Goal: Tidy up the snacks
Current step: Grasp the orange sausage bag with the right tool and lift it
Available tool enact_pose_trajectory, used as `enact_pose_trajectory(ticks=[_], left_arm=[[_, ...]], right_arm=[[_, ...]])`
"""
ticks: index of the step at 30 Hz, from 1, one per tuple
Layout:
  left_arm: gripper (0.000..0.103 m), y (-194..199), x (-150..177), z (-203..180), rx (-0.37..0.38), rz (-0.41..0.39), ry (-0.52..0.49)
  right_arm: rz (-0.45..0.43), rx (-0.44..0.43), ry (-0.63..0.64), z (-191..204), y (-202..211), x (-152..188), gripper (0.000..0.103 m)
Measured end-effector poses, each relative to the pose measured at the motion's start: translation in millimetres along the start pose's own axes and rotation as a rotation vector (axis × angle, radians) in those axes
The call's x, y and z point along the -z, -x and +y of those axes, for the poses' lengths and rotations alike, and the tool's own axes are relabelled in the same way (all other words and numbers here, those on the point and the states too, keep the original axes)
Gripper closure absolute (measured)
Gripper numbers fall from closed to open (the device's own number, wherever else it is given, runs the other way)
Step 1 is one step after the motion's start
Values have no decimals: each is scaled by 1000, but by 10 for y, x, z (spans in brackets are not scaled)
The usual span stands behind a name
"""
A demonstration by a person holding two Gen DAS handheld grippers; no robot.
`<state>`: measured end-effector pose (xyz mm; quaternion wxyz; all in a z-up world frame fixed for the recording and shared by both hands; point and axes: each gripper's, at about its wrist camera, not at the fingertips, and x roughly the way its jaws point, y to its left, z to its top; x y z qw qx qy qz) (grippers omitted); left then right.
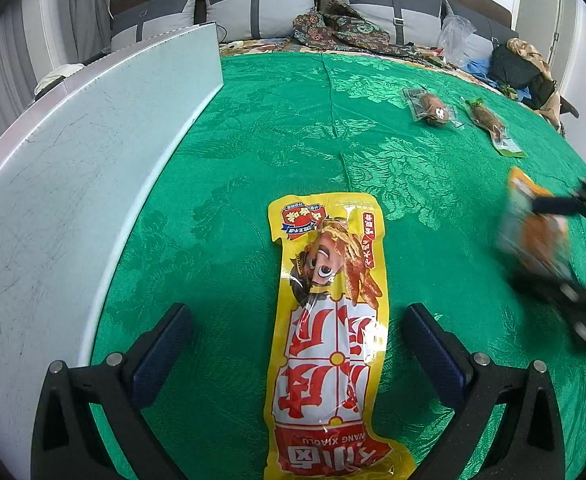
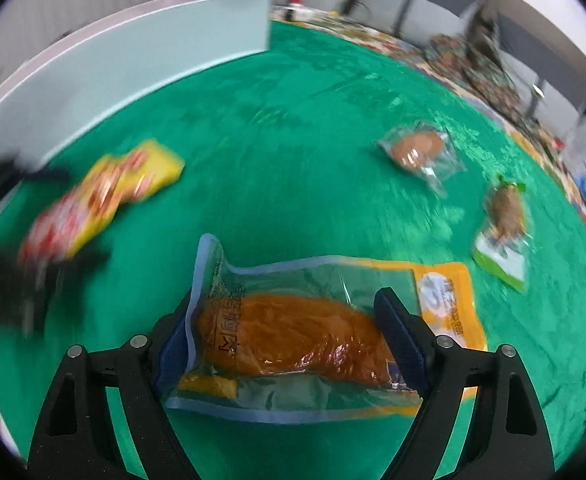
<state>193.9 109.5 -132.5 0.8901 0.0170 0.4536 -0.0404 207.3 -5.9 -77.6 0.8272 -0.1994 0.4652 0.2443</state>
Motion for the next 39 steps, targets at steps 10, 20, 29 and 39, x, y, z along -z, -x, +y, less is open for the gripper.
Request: enact_pose_trajectory(ticks=[10,20,29,39], left_arm=[[0,3,2,-1,0,0,0],[0,4,1,-2,0,0,0],[0,5,0,-2,0,0,0],[0,8,2,-4,-1,1,0]], right_arm=[[-259,-75,-296,-674,1102,748,15],[-95,-120,-941,-1041,946,1525,15],[-8,-111,-1220,-979,705,1236,15],[150,255,-1042,-650,155,293,12]])
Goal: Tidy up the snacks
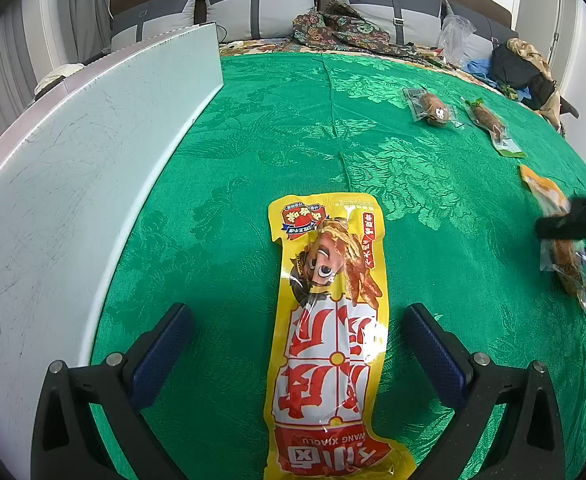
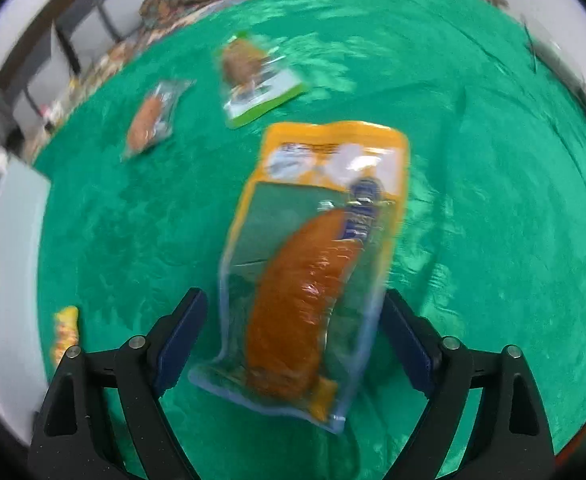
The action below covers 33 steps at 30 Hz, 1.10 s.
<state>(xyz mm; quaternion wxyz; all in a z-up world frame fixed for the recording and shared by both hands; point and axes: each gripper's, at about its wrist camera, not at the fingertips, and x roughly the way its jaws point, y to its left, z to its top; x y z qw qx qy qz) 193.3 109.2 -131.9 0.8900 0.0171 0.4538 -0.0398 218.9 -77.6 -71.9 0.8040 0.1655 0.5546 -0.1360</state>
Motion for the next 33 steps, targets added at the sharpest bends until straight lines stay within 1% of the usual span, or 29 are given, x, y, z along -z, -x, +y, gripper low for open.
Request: enact_pose_trajectory(ticks=[2,3,8,10,15,16,17,19,20,21,26,29,33], left_arm=[[0,0,1,0,0,0,0],[0,3,0,1,0,0,0],[0,-2,-2,-3,0,0,0],[0,-1,-1,-2,0,0,0],[0,1,0,-2,0,0,0],[0,2,0,-2,0,0,0],[0,2,0,-2,0,0,0],[0,2,0,-2,0,0,0],[0,2,0,-2,0,0,0],[0,2,0,-2,0,0,0],[0,4,0,-2,0,0,0],[0,5,1,-3,0,0,1],[0,7,1,-3,-1,0,1]], right_arm=[[-12,86,100,169,-66,25,12],[-58,89,148,246,-69,58,12],[-147,32,244,215,-55,150,11],[-160,9,282,194,-77,157,11],[-162,-33,370,156,-98,177,12],[-159,-41,387,96,-113,200,13],[-158,-43,402,97,-63,269,15],[-146,-53,428,90,-42,287,16],[-144,-59,439,70,-24,300,20],[-148,-63,452,45,-7,311,22],[-139,-82,475,-51,30,368,23],[-137,-84,483,-63,30,366,22],[-143,-90,483,-40,10,355,16]])
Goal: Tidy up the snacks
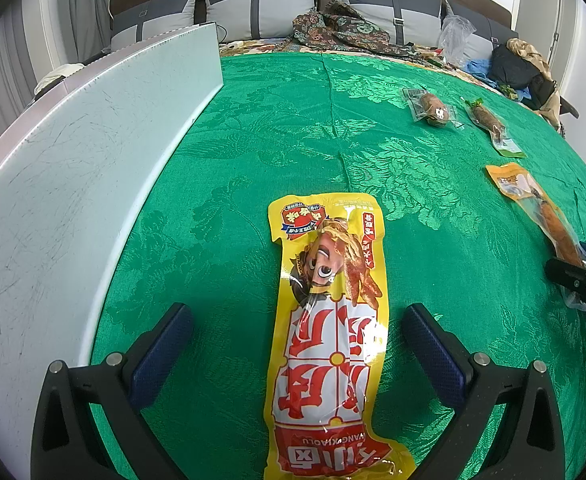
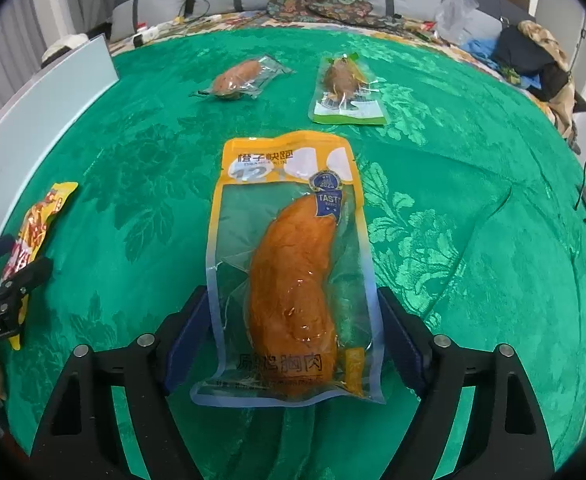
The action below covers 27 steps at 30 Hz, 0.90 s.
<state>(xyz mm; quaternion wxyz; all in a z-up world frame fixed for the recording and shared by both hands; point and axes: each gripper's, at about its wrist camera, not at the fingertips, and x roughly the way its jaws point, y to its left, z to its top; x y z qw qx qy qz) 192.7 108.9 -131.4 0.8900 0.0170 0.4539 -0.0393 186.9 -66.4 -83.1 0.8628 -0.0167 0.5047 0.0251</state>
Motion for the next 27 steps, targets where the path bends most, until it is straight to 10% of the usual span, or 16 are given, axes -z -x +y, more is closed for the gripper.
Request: enact_pose_trajectory(ticks=[13,27], left_arm=[[0,2,-1,1,-1,0,0],[0,2,0,1,-1,0,0]], right_arm=[[103,-11,10,-17,-142,-240,7],[22,-10,17,-19,-113,-161,7]])
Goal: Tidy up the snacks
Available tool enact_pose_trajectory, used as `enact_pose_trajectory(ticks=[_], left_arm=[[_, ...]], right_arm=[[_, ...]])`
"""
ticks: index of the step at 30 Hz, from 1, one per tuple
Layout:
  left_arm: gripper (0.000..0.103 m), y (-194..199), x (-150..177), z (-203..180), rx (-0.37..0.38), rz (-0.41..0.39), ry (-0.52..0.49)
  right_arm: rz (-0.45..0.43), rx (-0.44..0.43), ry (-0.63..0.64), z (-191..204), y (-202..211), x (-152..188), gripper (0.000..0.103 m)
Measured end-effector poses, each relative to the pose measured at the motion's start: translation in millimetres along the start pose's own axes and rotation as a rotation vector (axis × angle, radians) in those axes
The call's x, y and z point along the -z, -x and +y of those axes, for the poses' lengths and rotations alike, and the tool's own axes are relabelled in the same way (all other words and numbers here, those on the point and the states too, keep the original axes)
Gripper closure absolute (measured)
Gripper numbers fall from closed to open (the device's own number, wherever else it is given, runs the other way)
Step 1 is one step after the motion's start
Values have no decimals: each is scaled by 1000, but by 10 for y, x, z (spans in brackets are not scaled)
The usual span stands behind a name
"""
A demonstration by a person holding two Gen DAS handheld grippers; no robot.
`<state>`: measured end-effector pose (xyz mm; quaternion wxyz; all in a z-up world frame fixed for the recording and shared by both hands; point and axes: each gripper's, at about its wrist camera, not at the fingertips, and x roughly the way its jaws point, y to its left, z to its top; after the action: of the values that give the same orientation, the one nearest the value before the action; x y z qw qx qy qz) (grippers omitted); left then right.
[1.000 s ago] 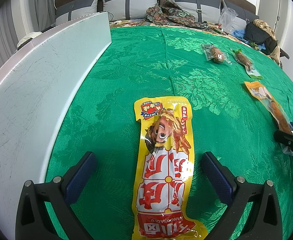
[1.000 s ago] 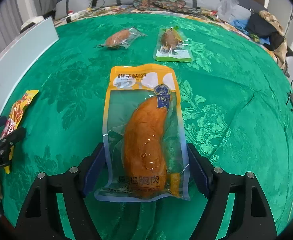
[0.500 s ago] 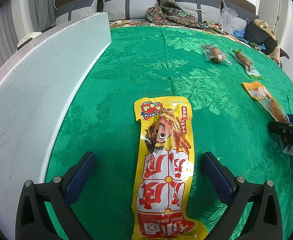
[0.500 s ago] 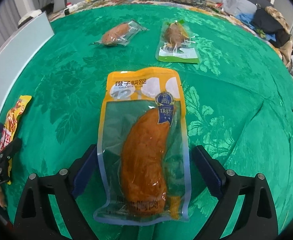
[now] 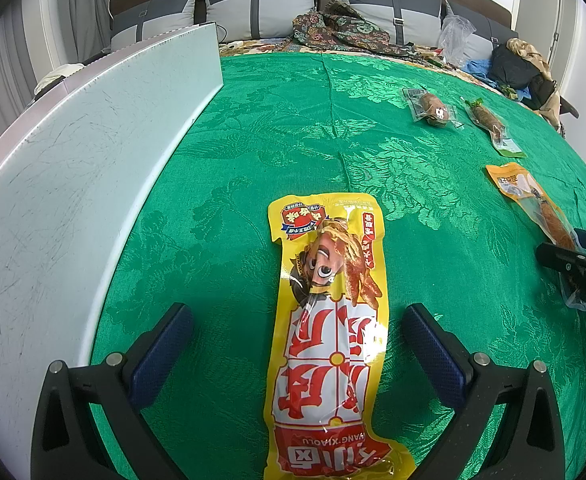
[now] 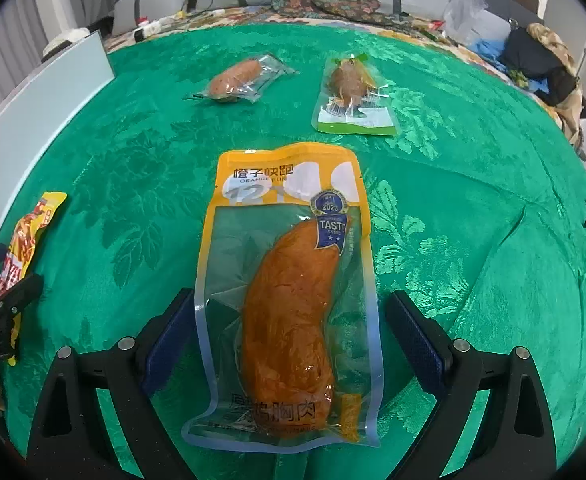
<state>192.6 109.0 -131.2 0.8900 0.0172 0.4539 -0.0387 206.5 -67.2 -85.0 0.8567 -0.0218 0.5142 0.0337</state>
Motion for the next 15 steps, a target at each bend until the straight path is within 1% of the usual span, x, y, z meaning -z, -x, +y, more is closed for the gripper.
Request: enact_pose_trajectory(ticks=[7,15], left_arm=[[0,1,0,2,0,0,0],[0,1,1,2,-1,0,0]], right_arm=[[-15,2,-4,0,2,15,7],[-10,3,-7,-6,1,14,7]])
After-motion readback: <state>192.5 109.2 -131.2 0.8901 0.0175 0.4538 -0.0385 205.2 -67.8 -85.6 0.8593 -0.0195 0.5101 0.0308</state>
